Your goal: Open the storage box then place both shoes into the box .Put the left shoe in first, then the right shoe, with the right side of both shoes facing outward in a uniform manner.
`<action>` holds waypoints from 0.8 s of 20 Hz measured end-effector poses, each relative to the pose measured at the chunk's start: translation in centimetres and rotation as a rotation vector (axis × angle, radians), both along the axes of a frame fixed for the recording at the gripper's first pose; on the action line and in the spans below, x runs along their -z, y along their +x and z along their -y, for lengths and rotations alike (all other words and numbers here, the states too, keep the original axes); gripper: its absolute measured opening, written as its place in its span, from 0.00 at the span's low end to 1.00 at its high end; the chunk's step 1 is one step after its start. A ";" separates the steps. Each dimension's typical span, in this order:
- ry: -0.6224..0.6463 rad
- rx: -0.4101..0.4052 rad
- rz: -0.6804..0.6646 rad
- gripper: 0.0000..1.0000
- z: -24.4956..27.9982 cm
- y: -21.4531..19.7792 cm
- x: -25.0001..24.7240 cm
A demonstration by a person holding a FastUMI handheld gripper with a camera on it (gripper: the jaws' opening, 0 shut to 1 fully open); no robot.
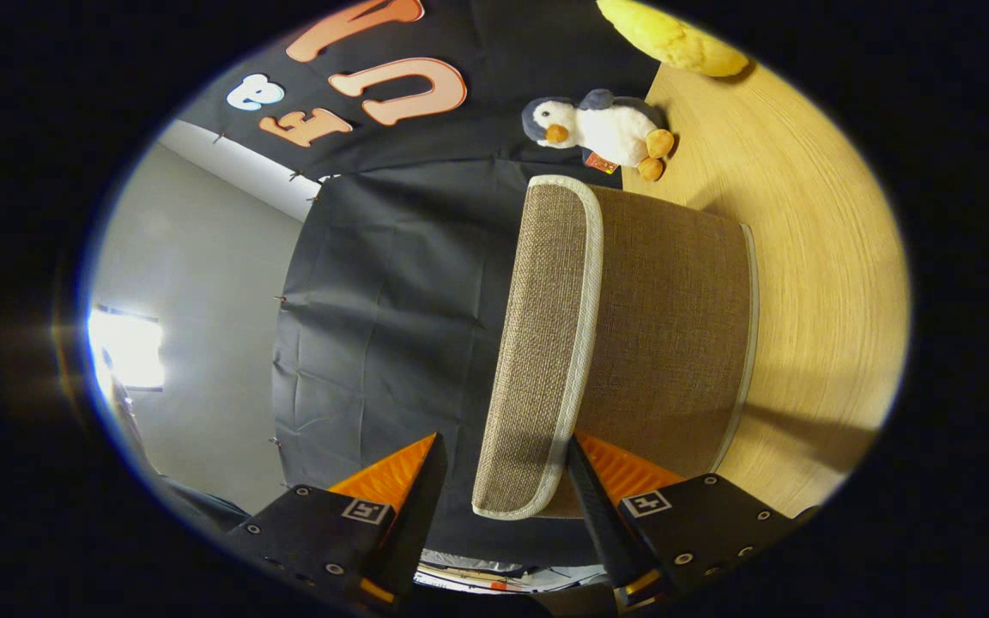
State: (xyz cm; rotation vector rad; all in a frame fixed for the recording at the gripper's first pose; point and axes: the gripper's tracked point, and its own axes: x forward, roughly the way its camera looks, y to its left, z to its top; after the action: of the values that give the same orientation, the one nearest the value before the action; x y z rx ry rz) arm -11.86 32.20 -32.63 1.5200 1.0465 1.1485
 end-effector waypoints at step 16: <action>-0.100 -0.037 0.140 0.20 -2.5 0.6 -7.5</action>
State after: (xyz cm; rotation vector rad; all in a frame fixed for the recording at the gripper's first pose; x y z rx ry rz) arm -11.27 34.70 -25.11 1.3279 1.0250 1.1929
